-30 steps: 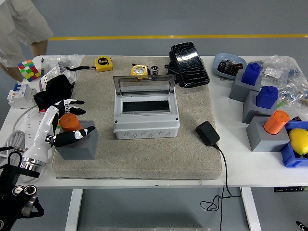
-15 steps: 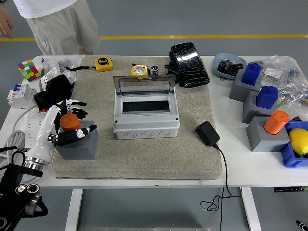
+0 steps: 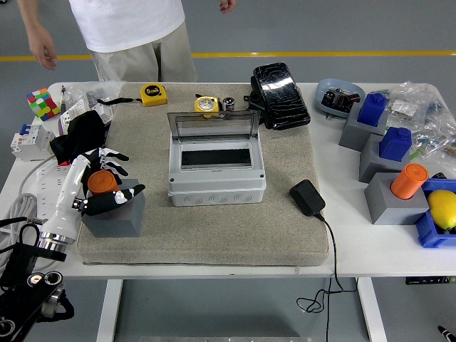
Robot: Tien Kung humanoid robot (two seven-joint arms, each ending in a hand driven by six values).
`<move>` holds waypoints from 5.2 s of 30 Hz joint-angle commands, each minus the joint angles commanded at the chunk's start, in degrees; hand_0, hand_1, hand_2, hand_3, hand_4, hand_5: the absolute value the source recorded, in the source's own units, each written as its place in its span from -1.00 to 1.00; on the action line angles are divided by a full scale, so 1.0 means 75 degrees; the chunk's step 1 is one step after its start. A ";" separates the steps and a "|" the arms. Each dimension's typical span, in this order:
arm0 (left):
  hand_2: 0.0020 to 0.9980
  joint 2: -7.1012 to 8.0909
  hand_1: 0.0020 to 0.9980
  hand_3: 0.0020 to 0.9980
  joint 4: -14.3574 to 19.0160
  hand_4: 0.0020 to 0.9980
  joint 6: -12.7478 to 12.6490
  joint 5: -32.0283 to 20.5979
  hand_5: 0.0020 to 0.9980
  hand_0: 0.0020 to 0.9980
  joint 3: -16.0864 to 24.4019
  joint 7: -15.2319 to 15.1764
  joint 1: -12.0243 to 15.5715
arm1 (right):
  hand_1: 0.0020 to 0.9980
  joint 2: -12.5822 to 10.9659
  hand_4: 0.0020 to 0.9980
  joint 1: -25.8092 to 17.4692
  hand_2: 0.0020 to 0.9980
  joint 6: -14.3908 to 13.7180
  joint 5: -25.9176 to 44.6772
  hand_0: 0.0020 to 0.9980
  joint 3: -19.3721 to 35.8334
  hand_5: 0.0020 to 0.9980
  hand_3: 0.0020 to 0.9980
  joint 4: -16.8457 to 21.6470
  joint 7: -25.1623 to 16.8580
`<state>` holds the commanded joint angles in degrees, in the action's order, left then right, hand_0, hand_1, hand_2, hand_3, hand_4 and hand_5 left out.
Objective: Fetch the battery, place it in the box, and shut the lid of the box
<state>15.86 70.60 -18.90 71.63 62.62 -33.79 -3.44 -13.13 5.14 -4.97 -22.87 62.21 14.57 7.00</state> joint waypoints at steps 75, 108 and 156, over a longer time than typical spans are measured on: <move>-0.27 -0.1031 -0.92 0.14 -0.1929 0.80 -0.0582 0.3739 -1.00 -0.96 -0.5070 0.3421 -0.5672 | 0.31 0.0158 0.93 -0.0038 0.31 -0.0216 0.0242 0.30 -0.0415 -0.19 0.07 -0.0009 -0.0104; -0.20 -0.0980 -0.38 0.14 -0.1913 1.00 -0.0511 0.3807 -0.77 -0.61 -0.4814 0.3633 -0.5554 | 0.31 0.0144 0.92 -0.0041 0.31 -0.0194 0.0253 0.30 -0.0455 -0.18 0.07 -0.0012 -0.0110; 0.51 0.0010 0.54 0.53 -0.0194 1.00 0.0975 0.2222 1.00 0.46 -0.2355 0.4252 -0.4144 | 0.31 0.0021 0.92 -0.0059 0.32 -0.0146 0.0239 0.30 -0.0495 -0.18 0.07 -0.0012 -0.0084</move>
<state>15.93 69.15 -11.59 88.30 44.96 -1.90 -34.52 -12.98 4.70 -6.06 -21.07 58.50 14.48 6.37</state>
